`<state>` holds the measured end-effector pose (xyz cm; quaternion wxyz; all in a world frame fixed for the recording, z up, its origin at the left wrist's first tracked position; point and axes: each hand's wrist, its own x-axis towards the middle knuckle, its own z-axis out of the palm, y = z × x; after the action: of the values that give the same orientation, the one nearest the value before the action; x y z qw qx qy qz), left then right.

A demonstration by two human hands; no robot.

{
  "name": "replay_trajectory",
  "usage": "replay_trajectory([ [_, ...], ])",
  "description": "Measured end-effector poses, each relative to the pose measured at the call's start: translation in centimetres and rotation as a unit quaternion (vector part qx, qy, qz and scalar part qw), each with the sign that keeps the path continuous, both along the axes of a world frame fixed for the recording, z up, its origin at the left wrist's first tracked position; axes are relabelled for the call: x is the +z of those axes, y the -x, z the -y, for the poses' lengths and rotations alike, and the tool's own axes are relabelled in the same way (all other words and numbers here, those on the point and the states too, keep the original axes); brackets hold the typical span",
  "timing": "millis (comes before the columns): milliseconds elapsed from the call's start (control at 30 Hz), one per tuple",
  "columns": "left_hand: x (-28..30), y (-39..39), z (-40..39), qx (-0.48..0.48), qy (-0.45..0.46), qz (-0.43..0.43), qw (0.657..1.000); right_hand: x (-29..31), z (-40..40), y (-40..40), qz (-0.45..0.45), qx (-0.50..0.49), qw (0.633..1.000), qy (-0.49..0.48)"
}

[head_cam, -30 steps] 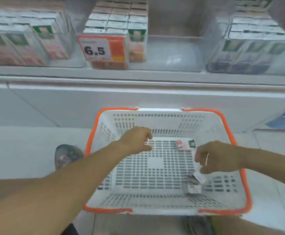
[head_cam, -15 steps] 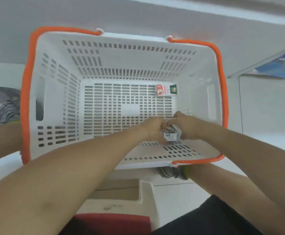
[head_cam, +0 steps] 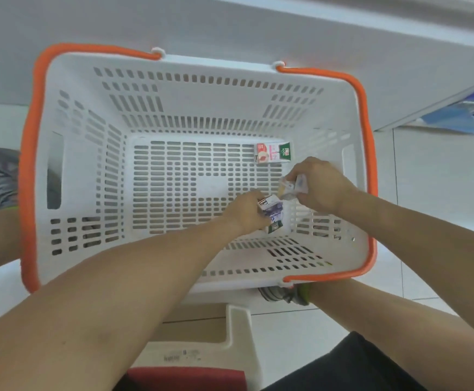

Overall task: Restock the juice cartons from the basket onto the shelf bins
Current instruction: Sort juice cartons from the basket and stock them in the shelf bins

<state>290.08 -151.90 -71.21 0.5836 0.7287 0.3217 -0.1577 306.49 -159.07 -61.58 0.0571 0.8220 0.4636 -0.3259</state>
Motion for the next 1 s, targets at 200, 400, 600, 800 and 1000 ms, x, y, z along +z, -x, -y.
replay_trajectory([
  [200,3.6,0.0,-4.8,0.104,0.118,-0.001,0.988,8.7,-0.9,-0.9,0.009,0.006,0.999,-0.053],
  [400,16.4,0.6,-13.1,0.044,0.301,0.059,0.951,20.3,-2.9,-0.5,0.006,0.002,0.993,-0.114],
  [600,28.9,3.2,-16.9,-0.083,0.391,0.093,0.912,28.3,-4.3,0.5,-0.146,-0.059,0.953,-0.259],
  [800,36.0,7.1,-17.5,0.019,0.186,0.062,0.98,29.9,-6.2,2.2,-0.327,-0.113,0.859,-0.377],
  [1000,38.0,8.8,-18.0,0.081,0.161,0.177,0.968,30.2,-9.2,4.6,-0.481,-0.161,0.761,-0.405],
])
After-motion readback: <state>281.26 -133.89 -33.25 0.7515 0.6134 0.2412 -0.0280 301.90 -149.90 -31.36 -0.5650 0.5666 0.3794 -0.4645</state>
